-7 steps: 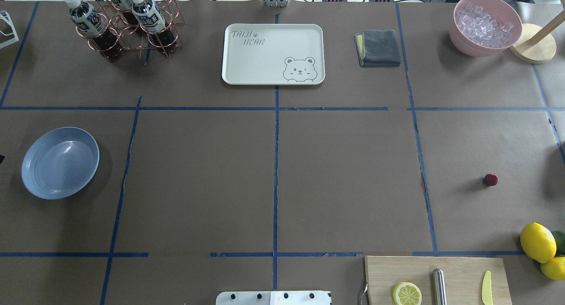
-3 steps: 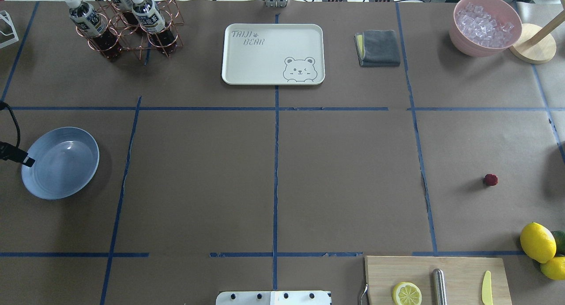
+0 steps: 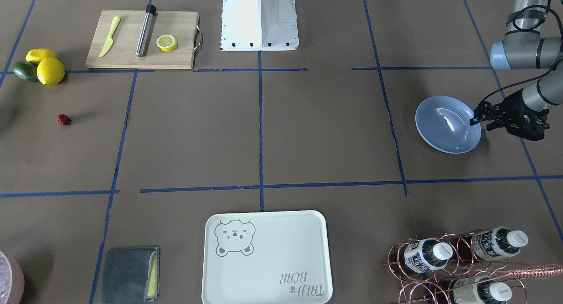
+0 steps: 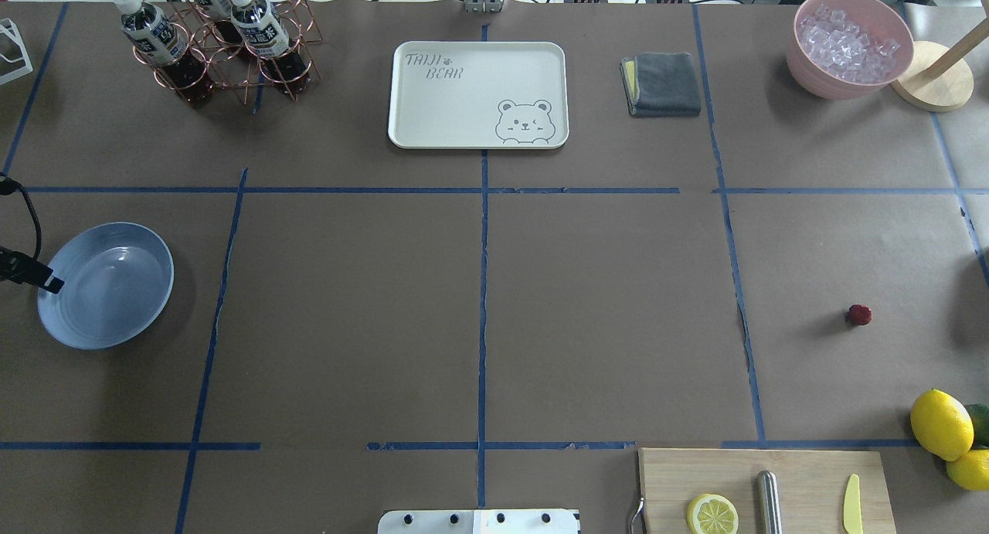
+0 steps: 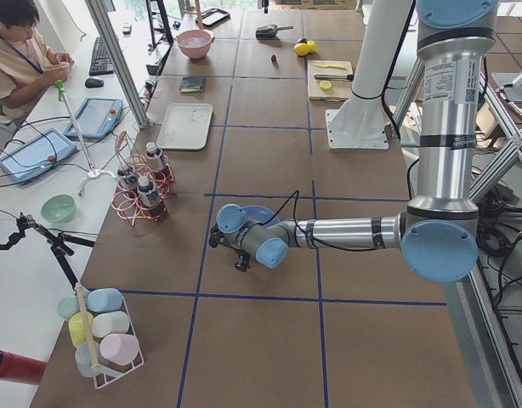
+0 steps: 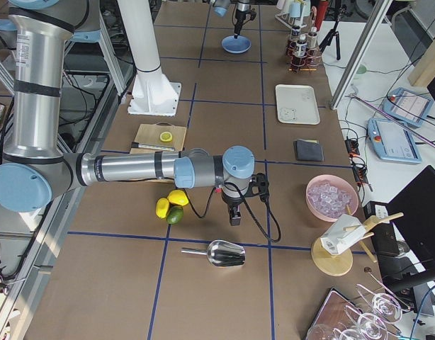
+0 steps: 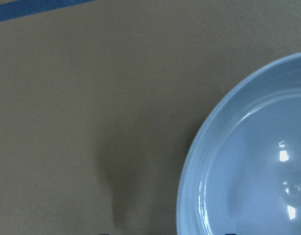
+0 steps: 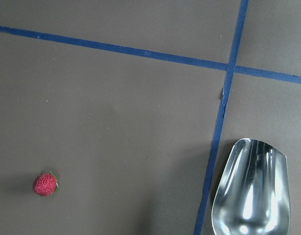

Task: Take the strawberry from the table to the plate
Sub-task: 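Grasp the rim of the light blue plate with the left gripper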

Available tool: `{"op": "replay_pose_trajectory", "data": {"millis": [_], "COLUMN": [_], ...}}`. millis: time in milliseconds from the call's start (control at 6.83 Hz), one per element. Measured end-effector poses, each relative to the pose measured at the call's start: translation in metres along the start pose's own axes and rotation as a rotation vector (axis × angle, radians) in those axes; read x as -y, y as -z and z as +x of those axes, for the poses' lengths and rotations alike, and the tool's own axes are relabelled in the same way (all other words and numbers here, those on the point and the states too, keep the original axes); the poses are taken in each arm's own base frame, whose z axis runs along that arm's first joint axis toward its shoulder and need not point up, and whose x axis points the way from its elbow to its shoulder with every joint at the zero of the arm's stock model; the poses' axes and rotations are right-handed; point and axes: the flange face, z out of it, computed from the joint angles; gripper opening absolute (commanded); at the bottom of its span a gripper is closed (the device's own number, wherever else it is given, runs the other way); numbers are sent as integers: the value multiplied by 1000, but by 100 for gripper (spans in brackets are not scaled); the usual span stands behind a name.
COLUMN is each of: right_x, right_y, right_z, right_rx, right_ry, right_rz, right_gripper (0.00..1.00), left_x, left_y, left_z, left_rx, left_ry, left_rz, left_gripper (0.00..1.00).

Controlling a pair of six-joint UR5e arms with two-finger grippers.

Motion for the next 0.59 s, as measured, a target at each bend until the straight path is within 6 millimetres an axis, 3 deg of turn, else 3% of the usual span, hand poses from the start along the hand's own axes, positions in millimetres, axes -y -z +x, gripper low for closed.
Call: {"op": "replay_pose_trajectory", "data": {"millis": [293, 585], "right_x": [0, 0], "right_y": [0, 0], "right_z": [0, 0], "right_rx": [0, 2], "right_ry": [-1, -1], "right_rz": [-1, 1], "right_gripper": [100, 100], "left_x": [1, 10], "left_y": [1, 18], "left_z": [6, 38], "left_rx": [-33, -120], "left_ry": [-5, -1], "left_rz": [-7, -1], "left_gripper": [0, 0]}}
